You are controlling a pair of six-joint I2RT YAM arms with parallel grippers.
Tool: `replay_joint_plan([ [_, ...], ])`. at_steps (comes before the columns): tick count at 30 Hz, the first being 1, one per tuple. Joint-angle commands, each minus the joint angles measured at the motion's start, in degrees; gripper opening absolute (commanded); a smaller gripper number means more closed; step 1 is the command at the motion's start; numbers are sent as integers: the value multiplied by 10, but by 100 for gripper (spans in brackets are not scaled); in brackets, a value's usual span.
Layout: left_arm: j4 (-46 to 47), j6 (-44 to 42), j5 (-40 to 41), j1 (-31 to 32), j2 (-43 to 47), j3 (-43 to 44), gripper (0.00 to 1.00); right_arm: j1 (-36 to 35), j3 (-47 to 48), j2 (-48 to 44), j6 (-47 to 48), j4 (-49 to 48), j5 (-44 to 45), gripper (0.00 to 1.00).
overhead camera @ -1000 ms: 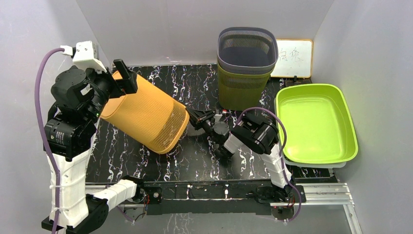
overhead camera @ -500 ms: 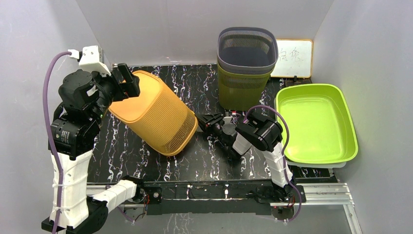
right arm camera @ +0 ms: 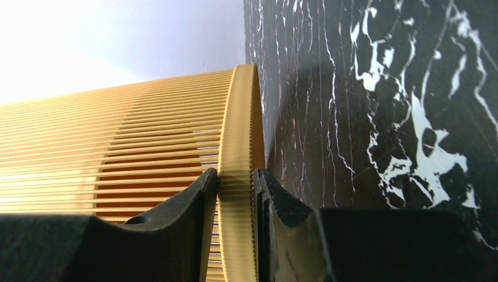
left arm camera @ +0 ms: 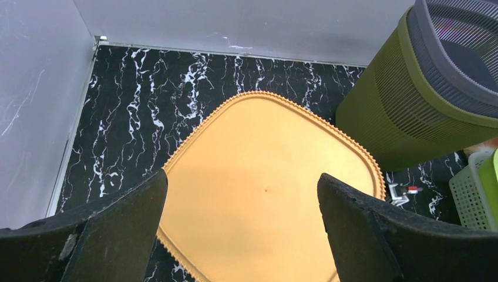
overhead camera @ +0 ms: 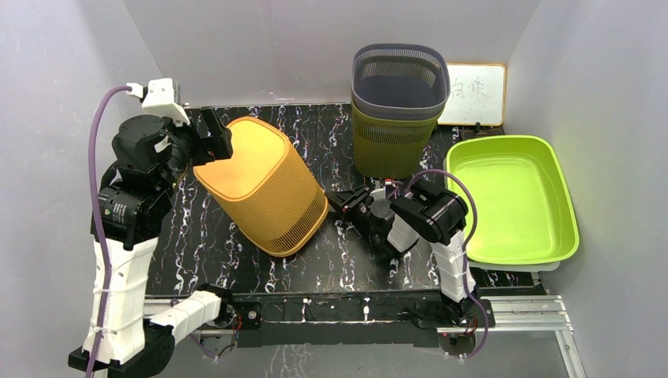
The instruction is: Turn the large container upside down
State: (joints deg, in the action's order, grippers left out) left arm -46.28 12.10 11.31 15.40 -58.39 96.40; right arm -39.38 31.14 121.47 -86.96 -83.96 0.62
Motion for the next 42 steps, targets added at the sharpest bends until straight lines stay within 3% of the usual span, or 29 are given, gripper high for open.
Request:
replay_joint_plan([
  [1, 14, -1, -5, 2, 9, -11, 98, 9, -6, -54, 60, 21, -5, 26],
  [9, 23, -2, -7, 2, 9, -26, 98, 8, 20, -144, 176, 253, 25, 30],
  [15, 29, 0, -11, 2, 10, -38, 98, 9, 30, -171, 232, 343, 42, 39],
  [19, 26, -3, -5, 2, 12, -40, 98, 7, 33, -203, 261, 398, 55, 40],
  [23, 19, -9, 2, 2, 14, -49, 98, -19, 49, -268, 326, 521, 86, 40],
  [26, 20, -10, 8, 2, 19, -67, 98, -73, 59, -331, 374, 606, 132, 41],
  [33, 45, -2, -1, 2, 27, -102, 98, -306, 124, -414, 441, 775, 297, 42],
  [39, 52, -1, -2, 2, 29, -112, 98, -436, 167, -393, 378, 822, 381, 43],
  [42, 52, -2, 1, 2, 33, -116, 98, -482, 207, -345, 373, 831, 433, 49],
])
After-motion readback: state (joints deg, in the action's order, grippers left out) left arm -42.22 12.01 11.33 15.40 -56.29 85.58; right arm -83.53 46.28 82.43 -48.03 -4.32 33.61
